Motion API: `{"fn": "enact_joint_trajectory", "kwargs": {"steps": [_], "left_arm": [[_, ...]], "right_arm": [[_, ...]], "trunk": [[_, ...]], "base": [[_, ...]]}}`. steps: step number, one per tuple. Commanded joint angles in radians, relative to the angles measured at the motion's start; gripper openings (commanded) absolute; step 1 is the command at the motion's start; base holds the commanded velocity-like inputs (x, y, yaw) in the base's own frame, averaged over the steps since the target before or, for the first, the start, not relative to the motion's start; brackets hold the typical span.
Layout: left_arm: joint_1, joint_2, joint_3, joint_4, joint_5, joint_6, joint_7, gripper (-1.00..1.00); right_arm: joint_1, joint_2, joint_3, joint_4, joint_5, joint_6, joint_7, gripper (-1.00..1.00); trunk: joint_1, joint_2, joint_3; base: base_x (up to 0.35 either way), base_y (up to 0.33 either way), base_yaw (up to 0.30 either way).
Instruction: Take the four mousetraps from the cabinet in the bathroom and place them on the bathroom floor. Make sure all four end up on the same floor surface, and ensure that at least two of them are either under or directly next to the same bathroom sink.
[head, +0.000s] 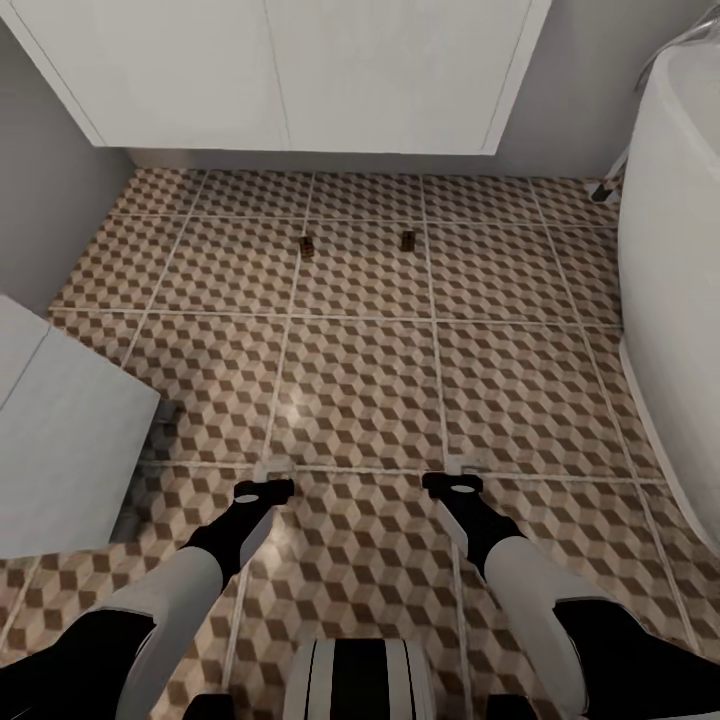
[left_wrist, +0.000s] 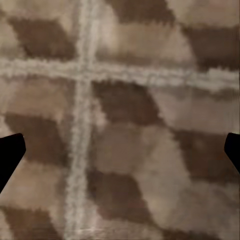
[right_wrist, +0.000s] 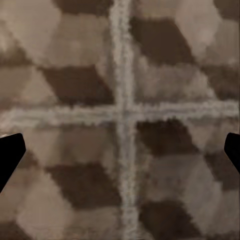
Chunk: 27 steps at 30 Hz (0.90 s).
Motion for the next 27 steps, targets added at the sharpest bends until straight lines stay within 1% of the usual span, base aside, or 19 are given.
{"fn": "enact_joint_trajectory", "kwargs": {"steps": [1, 15, 20, 27], "left_arm": [[0.0, 0.001, -0.008, -0.002, 0.009, 0.005, 0.007, 1.0], [0.0, -0.004, -0.009, -0.005, 0.009, 0.002, 0.007, 1.0], [0.0, -0.006, -0.009, -0.006, 0.009, 0.001, 0.007, 1.0], [0.0, -0.007, -0.009, -0.006, 0.009, 0.001, 0.006, 1.0]], "right_arm": [[0.0, 0.0, 0.001, -0.002, 0.0, 0.007, -0.004, 1.0], [0.001, 0.0, 0.001, -0.002, 0.0, 0.008, -0.002, 1.0], [0.001, 0.0, 0.001, -0.002, 0.0, 0.009, -0.002, 1.0], [0.0, 0.0, 0.002, -0.002, 0.0, 0.01, -0.002, 1.0]], "trunk": [[-0.001, 0.0, 0.0], [-0.001, 0.0, 0.0], [-0.001, 0.0, 0.0], [-0.001, 0.0, 0.0]], "base": [[-0.346, 0.0, 0.0], [-0.331, 0.0, 0.0], [-0.121, 0.0, 0.0], [-0.031, 0.0, 0.0]]}}
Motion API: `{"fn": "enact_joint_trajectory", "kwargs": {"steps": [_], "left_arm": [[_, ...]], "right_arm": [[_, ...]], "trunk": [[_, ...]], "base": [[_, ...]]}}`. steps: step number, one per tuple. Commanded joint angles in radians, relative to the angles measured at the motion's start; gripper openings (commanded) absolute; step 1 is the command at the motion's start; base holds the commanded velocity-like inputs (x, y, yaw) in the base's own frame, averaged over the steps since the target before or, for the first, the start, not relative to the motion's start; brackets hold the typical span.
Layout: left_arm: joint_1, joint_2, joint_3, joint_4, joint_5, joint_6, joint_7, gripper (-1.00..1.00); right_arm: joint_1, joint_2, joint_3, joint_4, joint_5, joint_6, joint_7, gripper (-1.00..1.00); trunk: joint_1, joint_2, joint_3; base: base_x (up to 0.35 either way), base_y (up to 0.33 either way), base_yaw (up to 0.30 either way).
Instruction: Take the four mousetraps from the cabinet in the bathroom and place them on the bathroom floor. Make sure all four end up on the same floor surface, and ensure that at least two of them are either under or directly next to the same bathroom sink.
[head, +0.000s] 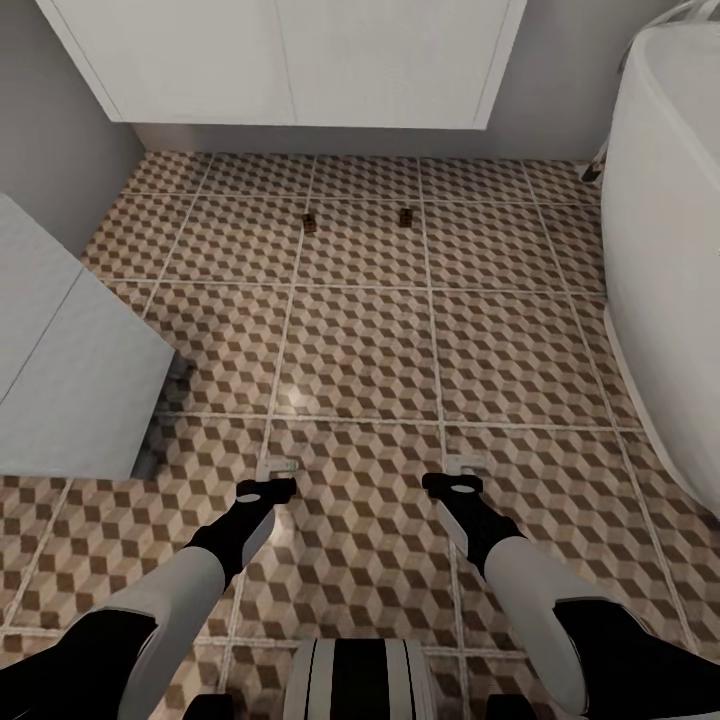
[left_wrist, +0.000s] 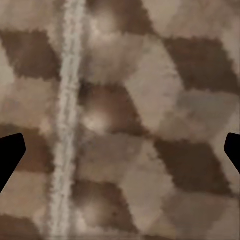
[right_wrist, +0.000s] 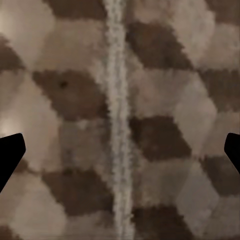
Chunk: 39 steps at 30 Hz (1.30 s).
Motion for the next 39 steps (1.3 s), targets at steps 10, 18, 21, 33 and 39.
{"fn": "enact_joint_trajectory", "kwargs": {"steps": [10, 18, 21, 33, 39], "left_arm": [[0.0, 0.0, -0.008, -0.003, 0.009, 0.007, 0.007, 1.0], [0.0, 0.0, -0.007, -0.004, 0.011, 0.007, 0.007, 1.0], [0.0, 0.0, -0.007, -0.004, 0.011, 0.007, 0.007, 1.0], [0.0, 0.0, -0.007, -0.004, 0.011, 0.007, 0.007, 1.0], [0.0, 0.0, -0.007, -0.004, 0.011, 0.007, 0.007, 1.0]], "right_arm": [[0.0, 0.002, 0.001, -0.002, 0.0, 0.008, -0.004, 1.0], [0.0, 0.002, 0.0, -0.002, 0.0, 0.008, -0.004, 1.0], [0.0, 0.002, 0.0, -0.002, 0.0, 0.009, -0.004, 1.0], [0.0, 0.003, 0.0, -0.002, 0.001, 0.01, -0.004, 1.0], [0.0, 0.003, 0.0, -0.002, 0.002, 0.011, -0.003, 1.0]], "trunk": [[-0.003, 0.001, 0.023], [-0.006, 0.003, 0.054], [-0.008, 0.004, 0.065], [-0.013, 0.007, 0.112], [-0.016, 0.008, 0.135]], "base": [[-0.003, 0.0, 0.0], [0.0, 0.0, 0.0], [0.0, 0.0, 0.0], [0.0, 0.0, 0.0], [0.0, 0.0, 0.0]]}}
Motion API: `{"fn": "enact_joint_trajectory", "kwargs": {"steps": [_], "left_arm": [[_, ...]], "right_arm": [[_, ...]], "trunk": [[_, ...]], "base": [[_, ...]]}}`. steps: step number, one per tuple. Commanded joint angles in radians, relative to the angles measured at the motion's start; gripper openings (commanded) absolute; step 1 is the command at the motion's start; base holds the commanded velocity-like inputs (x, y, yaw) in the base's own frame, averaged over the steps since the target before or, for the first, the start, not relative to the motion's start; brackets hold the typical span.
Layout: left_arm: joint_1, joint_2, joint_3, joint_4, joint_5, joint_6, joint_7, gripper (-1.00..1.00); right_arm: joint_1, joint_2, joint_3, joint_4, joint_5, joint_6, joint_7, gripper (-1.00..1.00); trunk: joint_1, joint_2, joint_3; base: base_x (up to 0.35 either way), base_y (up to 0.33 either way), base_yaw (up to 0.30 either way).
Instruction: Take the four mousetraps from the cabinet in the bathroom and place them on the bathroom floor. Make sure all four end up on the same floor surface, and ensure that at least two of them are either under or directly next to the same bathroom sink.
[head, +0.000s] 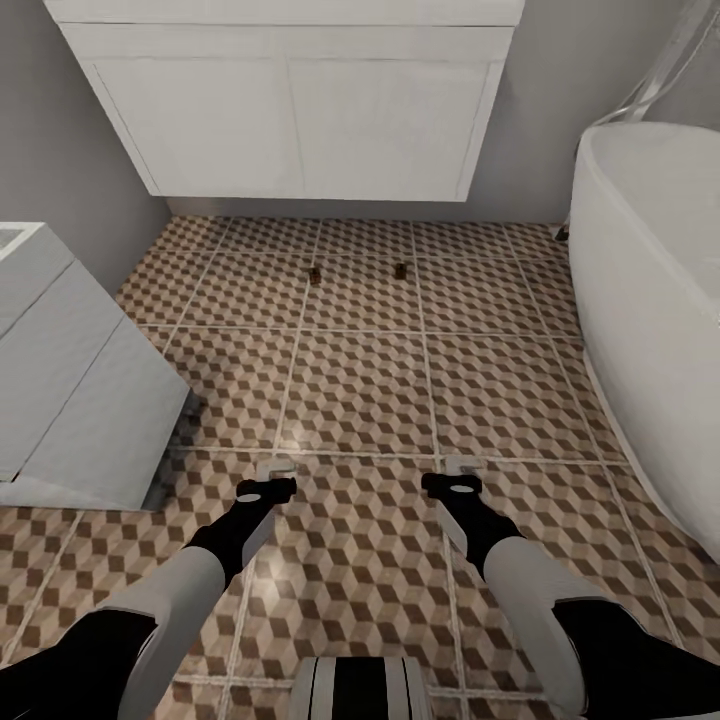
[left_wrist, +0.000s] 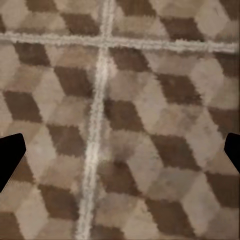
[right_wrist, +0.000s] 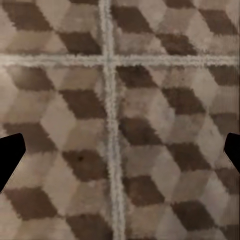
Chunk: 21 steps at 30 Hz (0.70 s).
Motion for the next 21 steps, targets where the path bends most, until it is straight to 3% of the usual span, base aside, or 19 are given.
{"fn": "enact_joint_trajectory", "kwargs": {"steps": [1, 21], "left_arm": [[0.0, 0.001, -0.008, -0.002, 0.01, 0.006, 0.007, 1.0], [0.0, 0.001, -0.008, -0.001, 0.01, 0.006, 0.007, 1.0]], "right_arm": [[0.0, 0.0, 0.001, -0.002, 0.0, 0.007, -0.003, 1.0], [0.0, -0.001, 0.0, -0.002, 0.001, 0.013, -0.002, 1.0]], "trunk": [[-0.001, 0.0, 0.003], [-0.01, 0.005, 0.081]], "base": [[0.0, 0.0, 0.0], [0.0, 0.0, 0.0]]}}
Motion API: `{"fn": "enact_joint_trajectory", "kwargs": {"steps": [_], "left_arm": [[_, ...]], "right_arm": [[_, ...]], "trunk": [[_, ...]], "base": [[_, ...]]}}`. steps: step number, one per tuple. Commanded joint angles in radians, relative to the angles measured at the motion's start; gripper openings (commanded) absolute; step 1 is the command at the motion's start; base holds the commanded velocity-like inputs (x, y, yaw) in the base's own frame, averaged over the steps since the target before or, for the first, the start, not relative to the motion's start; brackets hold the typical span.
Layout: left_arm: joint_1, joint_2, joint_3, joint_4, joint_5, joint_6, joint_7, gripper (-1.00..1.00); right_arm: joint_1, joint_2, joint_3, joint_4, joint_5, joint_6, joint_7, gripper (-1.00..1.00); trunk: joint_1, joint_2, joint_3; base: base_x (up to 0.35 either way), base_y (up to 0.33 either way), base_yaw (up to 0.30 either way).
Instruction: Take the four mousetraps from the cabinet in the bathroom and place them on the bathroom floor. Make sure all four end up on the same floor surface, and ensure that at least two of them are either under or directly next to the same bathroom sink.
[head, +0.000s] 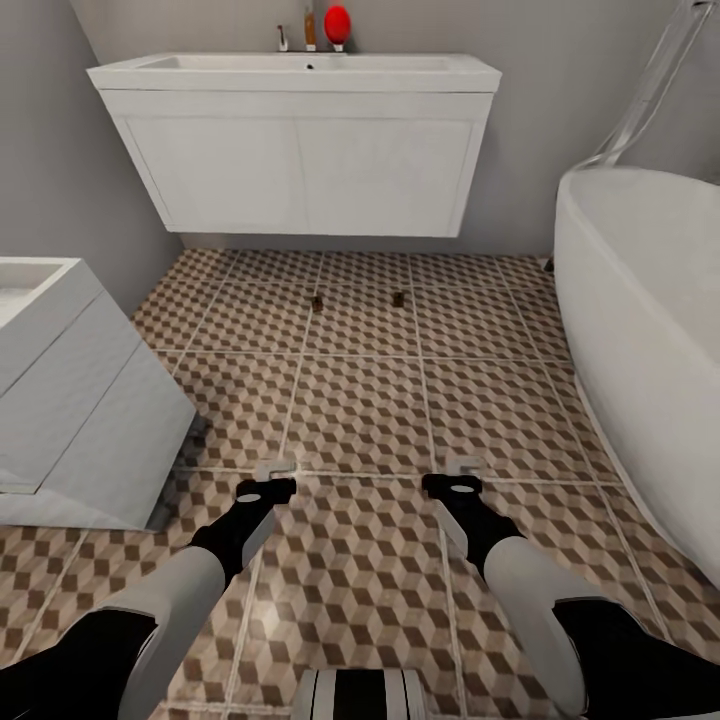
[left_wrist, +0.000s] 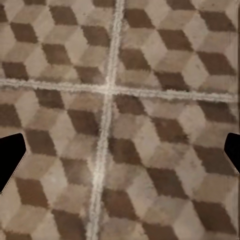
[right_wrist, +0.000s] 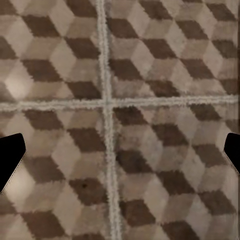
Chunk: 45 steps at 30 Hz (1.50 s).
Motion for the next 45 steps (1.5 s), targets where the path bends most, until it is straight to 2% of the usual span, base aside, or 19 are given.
{"fn": "enact_joint_trajectory", "kwargs": {"steps": [1, 45], "left_arm": [[0.0, 0.001, -0.008, -0.002, 0.01, 0.006, 0.007, 1.0], [0.0, 0.0, -0.007, -0.002, 0.01, 0.004, 0.007, 1.0]], "right_arm": [[0.0, 0.0, 0.001, -0.002, 0.0, 0.007, -0.004, 1.0], [0.0, -0.001, 0.001, -0.002, -0.004, 0.01, -0.004, 1.0]], "trunk": [[-0.001, 0.0, 0.003], [-0.02, 0.01, 0.173]], "base": [[0.0, 0.0, 0.0], [0.0, 0.0, 0.0]]}}
